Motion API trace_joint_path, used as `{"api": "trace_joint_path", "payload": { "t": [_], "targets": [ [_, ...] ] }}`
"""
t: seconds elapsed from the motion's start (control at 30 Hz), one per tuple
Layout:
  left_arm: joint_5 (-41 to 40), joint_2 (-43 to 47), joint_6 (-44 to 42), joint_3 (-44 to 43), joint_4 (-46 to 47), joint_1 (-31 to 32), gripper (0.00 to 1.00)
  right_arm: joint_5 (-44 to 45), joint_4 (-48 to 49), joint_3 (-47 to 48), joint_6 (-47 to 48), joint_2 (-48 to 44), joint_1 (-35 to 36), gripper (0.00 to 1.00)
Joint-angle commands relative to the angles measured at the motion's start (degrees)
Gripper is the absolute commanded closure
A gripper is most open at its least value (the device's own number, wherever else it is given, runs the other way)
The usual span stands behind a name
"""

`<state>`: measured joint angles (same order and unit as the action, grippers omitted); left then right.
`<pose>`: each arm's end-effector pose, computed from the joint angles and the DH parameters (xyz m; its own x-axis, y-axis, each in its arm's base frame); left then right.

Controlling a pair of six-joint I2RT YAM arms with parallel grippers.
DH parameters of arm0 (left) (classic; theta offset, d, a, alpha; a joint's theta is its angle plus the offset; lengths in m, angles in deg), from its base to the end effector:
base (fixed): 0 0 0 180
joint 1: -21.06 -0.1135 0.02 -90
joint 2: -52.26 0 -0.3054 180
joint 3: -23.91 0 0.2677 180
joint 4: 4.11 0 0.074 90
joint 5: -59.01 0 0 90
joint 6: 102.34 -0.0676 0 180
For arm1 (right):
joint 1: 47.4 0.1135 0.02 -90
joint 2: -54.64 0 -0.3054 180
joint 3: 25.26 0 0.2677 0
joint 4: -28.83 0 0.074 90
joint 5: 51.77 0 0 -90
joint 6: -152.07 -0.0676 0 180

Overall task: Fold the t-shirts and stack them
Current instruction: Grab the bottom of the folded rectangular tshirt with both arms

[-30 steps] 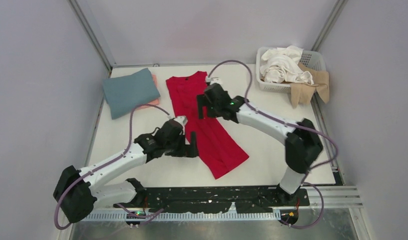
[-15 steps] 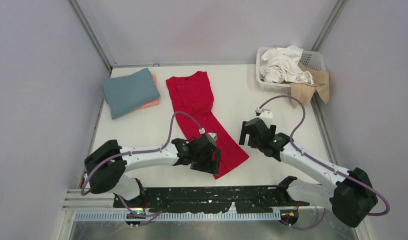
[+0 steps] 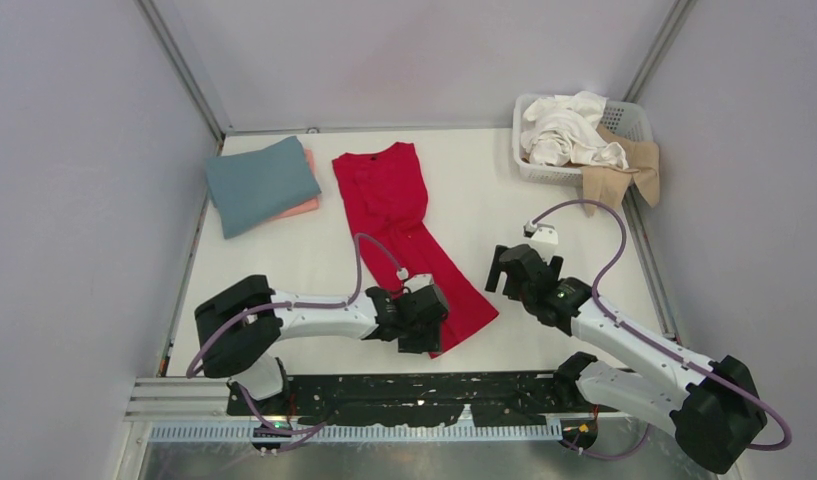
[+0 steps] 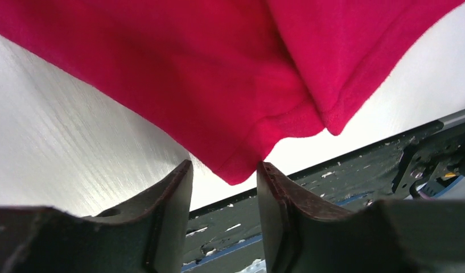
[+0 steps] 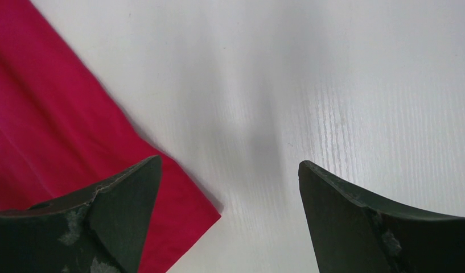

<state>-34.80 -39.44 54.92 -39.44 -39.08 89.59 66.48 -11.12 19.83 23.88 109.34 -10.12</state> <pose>0.1243 -0.3037 0.1653 -0.9727 -0.0410 -0.2283 0.0531 0.9188 -0.3912 0.1738 0.0921 0.2164 -0.6548 0.1860 -0.7325 0.1471 0.9821 0.1179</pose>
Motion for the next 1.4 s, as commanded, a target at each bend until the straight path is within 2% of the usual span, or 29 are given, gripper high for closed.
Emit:
{"api": "trace_joint_path", "payload": {
  "t": [0.0, 0.1, 0.13, 0.2, 0.23, 0.4, 0.5, 0.67, 0.83, 0.9, 1.1, 1.27, 1.33, 1.37],
  "targets": [
    [-1.94, -1.73, 3.48, -2.28, 0.41, 0.42, 0.56, 1.94, 2.4, -0.58, -1.62, -1.32, -0.19, 0.05],
    [-1.44, -3.17, 3.88, -2.9, -0.15, 0.39, 0.64, 1.55, 2.47, -1.07, -1.52, -1.66, -0.19, 0.05],
    [-1.04, -3.64, 3.82, -3.12, 0.03, 0.39, 0.7, 1.3, 2.43, -1.18, -1.52, -1.97, -0.25, 0.05],
    [-1.15, -4.14, 3.67, -3.95, -1.4, 0.33, 0.97, -0.13, 2.4, -1.73, -1.19, -2.62, -0.22, 0.05],
    [-1.73, -4.02, 3.74, -4.16, -2.7, 0.36, 1.0, -1.91, 2.4, -2.32, -0.35, -3.01, -0.2, 0.05],
    [-4.43, 0.4, 4.18, -0.63, -4.66, 0.31, 1.0, -11.48, -0.05, -3.51, 1.88, -1.96, -0.15, 0.05],
    [-6.2, 3.2, 4.58, 1.72, -5.35, 0.37, 1.0, -17.15, 0.63, -5.67, 2.16, -1.85, -0.19, 0.01],
    [-6.11, 3.11, 4.11, 1.34, -5.51, 0.37, 1.0, -20.5, 2.53, -7.02, 2.5, -1.72, -0.19, 0.15],
    [-5.39, 1.85, 3.36, 0.25, -5.8, 0.36, 1.0, -26.98, 4.81, -8.13, 4.5, -1.9, -0.19, 0.24],
    [-5.77, 2.15, 3.31, 0.25, -6.1, 0.37, 1.0, -27.36, 5.1, -8.53, 5.19, -0.89, -0.19, 0.32],
    [-7.1, 2.84, 2.77, -0.29, -7.38, 0.16, 1.0, -31.87, 6.32, -8.17, 6.35, 2.55, 0.35, 0.4],
    [-7.1, 2.58, 2.28, -0.86, -7.51, 0.11, 1.0, -31.08, 5.56, -8.1, 6.63, 3.6, 0.97, 0.47],
    [-6.46, 1.94, 2.26, -1.02, -7.57, 0.14, 1.0, -31.33, 5.83, -8.17, 6.4, 4.0, 1.08, 0.52],
    [-6.06, 1.6, 2.26, -0.98, -7.12, 0.11, 1.0, -31.68, 6.33, -8.44, 6.01, 4.1, 1.18, 0.59]
  ]
}}
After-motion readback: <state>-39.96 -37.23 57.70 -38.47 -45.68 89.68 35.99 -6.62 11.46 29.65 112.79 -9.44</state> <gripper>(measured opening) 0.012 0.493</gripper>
